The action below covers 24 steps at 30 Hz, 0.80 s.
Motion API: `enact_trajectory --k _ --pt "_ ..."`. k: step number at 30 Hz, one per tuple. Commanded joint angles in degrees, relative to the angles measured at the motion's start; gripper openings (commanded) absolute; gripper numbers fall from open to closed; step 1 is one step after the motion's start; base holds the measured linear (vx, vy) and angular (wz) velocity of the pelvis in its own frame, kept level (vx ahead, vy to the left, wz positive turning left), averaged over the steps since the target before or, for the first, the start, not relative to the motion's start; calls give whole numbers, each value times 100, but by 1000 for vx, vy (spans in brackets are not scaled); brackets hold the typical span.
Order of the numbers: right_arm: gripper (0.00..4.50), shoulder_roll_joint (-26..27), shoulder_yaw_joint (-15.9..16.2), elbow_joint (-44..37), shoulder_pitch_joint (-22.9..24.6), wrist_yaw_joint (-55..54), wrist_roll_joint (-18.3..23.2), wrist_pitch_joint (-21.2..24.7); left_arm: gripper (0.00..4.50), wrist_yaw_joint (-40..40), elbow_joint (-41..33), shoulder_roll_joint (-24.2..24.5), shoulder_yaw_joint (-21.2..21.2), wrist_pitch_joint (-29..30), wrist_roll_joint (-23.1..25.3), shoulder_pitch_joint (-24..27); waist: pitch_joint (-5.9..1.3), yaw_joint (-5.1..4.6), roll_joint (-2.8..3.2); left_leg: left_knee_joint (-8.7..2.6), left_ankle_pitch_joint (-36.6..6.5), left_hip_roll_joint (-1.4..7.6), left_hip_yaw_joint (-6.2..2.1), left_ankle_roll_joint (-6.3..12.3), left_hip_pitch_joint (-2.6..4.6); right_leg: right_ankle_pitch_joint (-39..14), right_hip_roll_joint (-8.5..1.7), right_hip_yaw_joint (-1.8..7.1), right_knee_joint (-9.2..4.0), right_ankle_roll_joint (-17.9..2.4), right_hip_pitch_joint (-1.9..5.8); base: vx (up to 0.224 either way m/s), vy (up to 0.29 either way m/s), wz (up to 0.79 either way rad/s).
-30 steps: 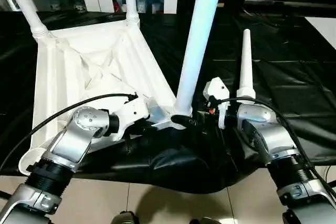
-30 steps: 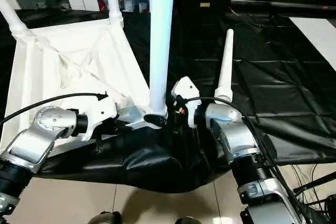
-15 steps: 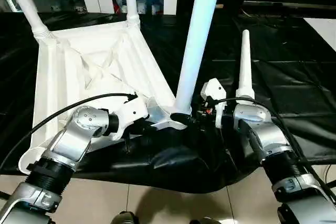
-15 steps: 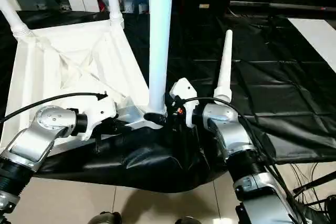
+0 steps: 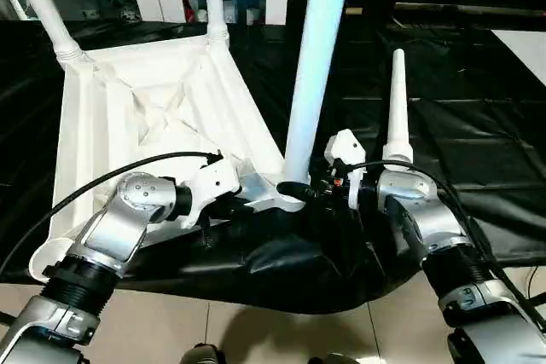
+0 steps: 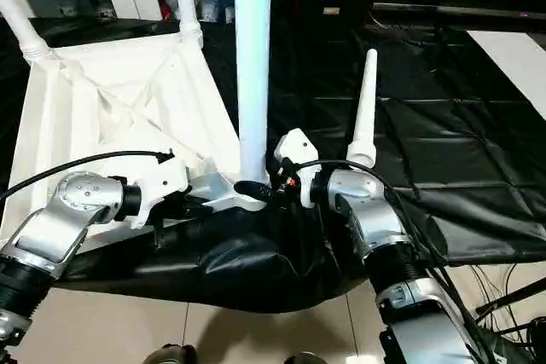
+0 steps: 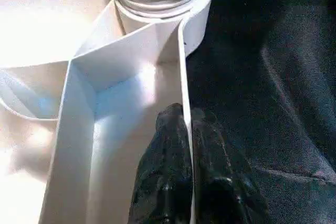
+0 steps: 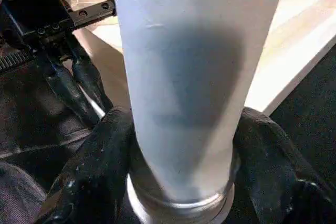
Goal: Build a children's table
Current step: Rotate leg to tighten
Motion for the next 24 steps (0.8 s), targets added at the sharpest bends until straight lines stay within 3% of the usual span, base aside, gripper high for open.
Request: enact_trajectory --k 1,5,6,10,13,24 --pt "257 2 119 102 -52 11 -117 -46 0 -89 -1 -108 -57 -230 -153 -13 -485 5 3 -283 -699 94 12 442 102 185 -247 192 -325 -1672 302 0 0 0" --pt "257 27 86 139 -63 -42 -128 -39 0 -90 8 -108 -64 -234 -143 -17 -494 3 2 -277 -645 88 12 452 101 288 -238 192 -313 -1682 306 0 0 0" --pt "313 68 12 169 -86 -48 -38 95 0 -88 17 -107 -64 -241 -138 -21 -493 3 2 -274 -637 85 14 465 99 314 -238 193 -312 -1691 307 0 0 0" --pt "329 95 -54 242 -119 -152 -11 181 0 -95 23 -108 -63 -245 -139 -22 -487 -2 13 -283 -712 92 10 428 103 187 -243 189 -321 -1705 301 0 0 0" --pt "371 89 -15 256 -114 -247 -119 91 0 -98 28 -109 -65 -249 -138 -23 -492 5 11 -279 -673 91 14 408 107 260 -237 191 -313 -1697 297 0 0 0" --pt "371 125 -51 296 -129 -204 -84 122 0 -100 13 -101 -58 -239 -138 -21 -491 5 9 -277 -686 87 13 414 99 286 -241 191 -311 -1688 308 0 0 0"
